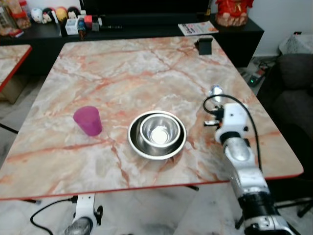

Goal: Setting the table

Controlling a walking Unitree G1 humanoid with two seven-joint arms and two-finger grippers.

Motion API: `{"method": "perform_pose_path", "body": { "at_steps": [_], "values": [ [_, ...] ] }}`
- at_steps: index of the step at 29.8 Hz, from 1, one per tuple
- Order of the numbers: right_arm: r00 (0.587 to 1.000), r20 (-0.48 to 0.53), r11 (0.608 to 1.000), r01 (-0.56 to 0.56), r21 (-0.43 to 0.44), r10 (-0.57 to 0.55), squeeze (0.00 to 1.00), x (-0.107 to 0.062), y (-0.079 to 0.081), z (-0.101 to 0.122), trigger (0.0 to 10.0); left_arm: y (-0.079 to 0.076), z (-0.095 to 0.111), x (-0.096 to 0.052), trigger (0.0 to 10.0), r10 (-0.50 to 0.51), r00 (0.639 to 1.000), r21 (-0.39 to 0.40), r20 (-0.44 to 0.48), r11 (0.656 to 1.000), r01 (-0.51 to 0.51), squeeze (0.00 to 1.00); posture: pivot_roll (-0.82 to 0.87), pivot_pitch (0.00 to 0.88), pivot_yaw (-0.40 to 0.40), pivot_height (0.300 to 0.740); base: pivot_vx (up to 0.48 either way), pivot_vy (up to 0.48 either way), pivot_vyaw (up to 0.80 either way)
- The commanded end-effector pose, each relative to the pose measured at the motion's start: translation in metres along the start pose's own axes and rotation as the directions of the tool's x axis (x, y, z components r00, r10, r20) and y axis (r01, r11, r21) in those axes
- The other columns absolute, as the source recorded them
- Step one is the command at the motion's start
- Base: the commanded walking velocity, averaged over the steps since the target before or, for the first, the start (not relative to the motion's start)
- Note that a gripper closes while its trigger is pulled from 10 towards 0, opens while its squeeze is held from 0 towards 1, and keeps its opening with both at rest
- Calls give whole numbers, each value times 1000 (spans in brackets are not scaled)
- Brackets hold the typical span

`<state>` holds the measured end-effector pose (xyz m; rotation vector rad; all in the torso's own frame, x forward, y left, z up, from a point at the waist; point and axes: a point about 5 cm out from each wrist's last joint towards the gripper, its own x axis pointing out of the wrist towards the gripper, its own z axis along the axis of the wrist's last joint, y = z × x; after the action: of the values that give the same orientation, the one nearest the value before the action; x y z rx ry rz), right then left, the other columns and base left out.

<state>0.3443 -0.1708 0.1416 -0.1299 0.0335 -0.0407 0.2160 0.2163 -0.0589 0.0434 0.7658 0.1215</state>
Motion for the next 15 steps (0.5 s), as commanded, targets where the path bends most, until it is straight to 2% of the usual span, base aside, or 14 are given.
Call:
{"method": "perform_pose_path", "body": {
  "at_steps": [1, 5, 7, 8, 9, 15],
  "values": [
    [999, -10, 999, -36, -9, 36, 0, -2, 0, 6, 10000, 2, -5, -1, 10000, 1, 1000, -5, -17, 1000, -1, 0, -17, 129, 5, 740, 0, 0, 0],
    [994, -44, 995, -96, 0, 96, 0, -6, 6, 5, 10000, 3, -5, -1, 10000, -4, 1000, 12, -18, 1000, 4, 0, -18, 133, 11, 740, 0, 0, 0],
    [987, -108, 993, -119, 9, 119, 0, -8, 13, -8, 10000, 4, -5, -1, 10000, -5, 1000, 15, -17, 1000, 6, 0, -10, 136, 13, 740, 0, 0, 0],
    [987, -108, 993, -119, 9, 119, 0, -8, 13, -8, 10000, 4, -5, -1, 10000, -5, 1000, 15, -17, 1000, 6, 0, -10, 136, 13, 740, 0, 0, 0],
    [975, -177, 991, -136, 11, 136, 0, -11, 19, -21, 10000, 4, -4, -1, 10000, -9, 1000, 23, -18, 1000, 10, 0, -4, 137, 14, 740, 0, 0, 0],
    [962, -229, 989, -148, 28, 150, 0, -14, 27, -30, 10000, 5, -6, -2, 10000, -13, 1000, 30, -23, 999, 14, 0, -7, 138, 16, 740, 0, 0, 0]
  ]
}}
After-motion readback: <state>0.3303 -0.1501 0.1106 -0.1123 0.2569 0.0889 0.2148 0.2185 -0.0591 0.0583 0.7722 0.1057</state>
